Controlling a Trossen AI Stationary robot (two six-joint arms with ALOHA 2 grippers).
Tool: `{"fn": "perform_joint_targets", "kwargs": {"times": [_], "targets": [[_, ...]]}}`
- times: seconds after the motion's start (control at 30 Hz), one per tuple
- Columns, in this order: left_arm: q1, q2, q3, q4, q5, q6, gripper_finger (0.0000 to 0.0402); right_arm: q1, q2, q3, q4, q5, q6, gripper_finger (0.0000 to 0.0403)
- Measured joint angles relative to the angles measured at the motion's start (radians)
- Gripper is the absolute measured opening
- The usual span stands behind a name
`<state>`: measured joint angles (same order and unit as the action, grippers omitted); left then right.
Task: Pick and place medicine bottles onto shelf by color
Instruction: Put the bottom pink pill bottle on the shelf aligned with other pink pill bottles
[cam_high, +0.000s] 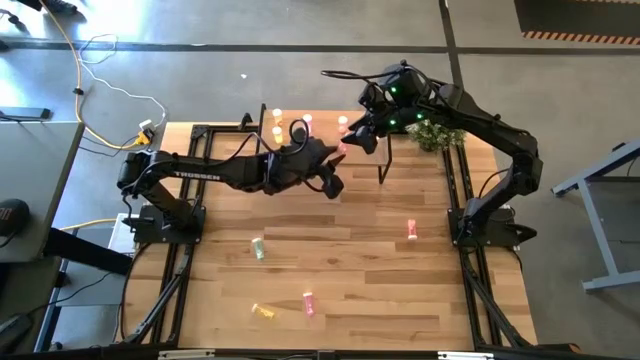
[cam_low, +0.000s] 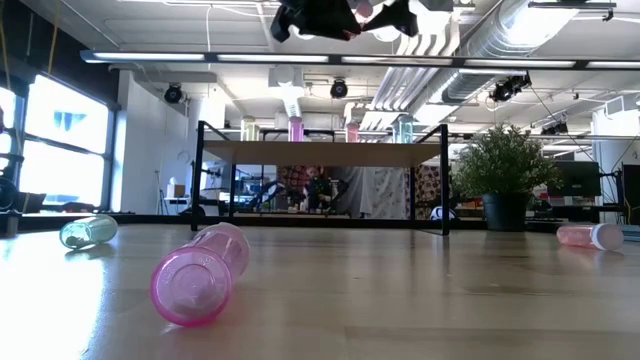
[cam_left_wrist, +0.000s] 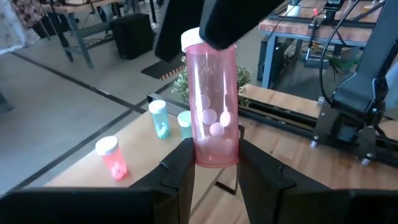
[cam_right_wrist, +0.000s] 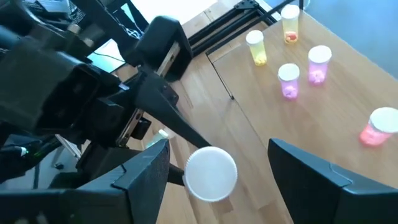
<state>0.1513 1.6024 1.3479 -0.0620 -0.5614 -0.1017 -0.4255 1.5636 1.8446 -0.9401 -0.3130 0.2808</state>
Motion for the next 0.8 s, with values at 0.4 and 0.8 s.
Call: {"fn": "perform_joint_targets", "kwargs": {"times": [0.4,0.8], "targets": [[0.008,0.0,0.0,0.012,-0.004,0.053,0.0095,0.0,0.0,0.0,-0.021,0.019,0.086,0.0243],[0.027,0.0,0.0,0.011,0.0,0.054,0.0095,0.0,0.0,0.0,-0.028,0.018,0.115,0.0139]]}}
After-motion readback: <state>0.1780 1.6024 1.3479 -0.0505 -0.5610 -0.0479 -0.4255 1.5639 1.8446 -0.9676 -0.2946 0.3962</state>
